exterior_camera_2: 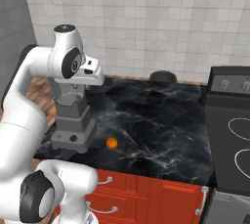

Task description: Open the blender lid, put the tangerine in the blender, close the lid, and start the blender.

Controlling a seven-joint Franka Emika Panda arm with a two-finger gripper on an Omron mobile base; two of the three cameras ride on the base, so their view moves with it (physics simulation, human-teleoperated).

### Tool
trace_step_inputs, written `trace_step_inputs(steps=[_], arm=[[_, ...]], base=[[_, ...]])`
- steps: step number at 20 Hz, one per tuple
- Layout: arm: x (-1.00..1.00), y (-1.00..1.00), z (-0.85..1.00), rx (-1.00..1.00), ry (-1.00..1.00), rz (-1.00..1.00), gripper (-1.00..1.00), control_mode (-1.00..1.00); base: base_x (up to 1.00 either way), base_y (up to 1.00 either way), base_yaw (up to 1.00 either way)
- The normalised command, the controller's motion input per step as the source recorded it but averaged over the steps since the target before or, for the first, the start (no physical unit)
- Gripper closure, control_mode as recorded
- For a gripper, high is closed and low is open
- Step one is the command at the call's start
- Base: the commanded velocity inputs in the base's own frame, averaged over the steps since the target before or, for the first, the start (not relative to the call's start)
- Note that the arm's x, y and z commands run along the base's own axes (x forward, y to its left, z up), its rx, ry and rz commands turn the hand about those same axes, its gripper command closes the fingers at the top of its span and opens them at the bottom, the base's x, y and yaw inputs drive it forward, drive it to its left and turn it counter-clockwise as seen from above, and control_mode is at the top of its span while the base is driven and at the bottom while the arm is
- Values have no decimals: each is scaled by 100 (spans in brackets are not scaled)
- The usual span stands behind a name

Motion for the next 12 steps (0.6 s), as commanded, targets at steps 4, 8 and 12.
trace_step_inputs(steps=[4,8,12], arm=[[-12,12,6,0,-12,-6,-100,-100],[-21,48,73,0,-32,-29,-100,-100],[-6,58,98,0,-25,-21,-100,-100]], base=[[0,0,0],[0,0,0],[0,0,0]])
